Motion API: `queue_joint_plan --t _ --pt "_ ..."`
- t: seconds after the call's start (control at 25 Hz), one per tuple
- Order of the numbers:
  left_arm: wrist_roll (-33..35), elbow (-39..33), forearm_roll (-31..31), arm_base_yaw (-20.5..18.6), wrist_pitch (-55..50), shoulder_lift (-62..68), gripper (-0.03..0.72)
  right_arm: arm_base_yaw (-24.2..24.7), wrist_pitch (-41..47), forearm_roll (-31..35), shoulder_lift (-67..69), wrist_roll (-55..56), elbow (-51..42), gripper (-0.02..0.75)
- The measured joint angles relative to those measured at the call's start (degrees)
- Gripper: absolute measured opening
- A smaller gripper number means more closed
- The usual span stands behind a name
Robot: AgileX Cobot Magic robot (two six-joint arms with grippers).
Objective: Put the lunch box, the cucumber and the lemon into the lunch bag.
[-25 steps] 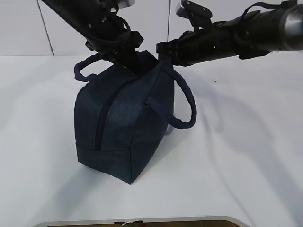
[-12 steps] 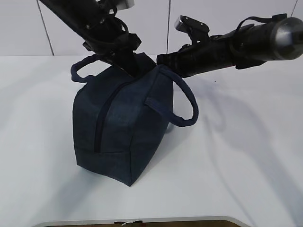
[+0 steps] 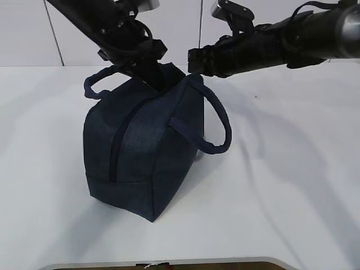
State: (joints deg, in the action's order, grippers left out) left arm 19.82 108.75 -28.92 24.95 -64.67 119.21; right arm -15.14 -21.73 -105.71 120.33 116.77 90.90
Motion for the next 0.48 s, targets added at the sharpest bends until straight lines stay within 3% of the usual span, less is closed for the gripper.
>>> queue_joint_plan --t 0.12,0.24,0.36,0.48 --pt "0.0 0.0 0.0 0.0 -0.1 -0.1 0.024 0.0 0.0 0.0 -0.3 0.0 0.0 0.229" --pt "0.0 0.0 0.0 0.0 -1.1 0.0 0.126 0.1 0.1 0.0 -1.3 0.0 0.0 0.335" --pt "0.0 0.0 0.0 0.0 -2.3 0.0 0.210 0.1 0.1 0.0 -2.7 -1.3 0.0 0.377" --pt "0.0 1.4 0.1 0.0 -4.7 0.0 0.242 0.1 0.0 0.0 -4.5 -7.2 0.0 0.385"
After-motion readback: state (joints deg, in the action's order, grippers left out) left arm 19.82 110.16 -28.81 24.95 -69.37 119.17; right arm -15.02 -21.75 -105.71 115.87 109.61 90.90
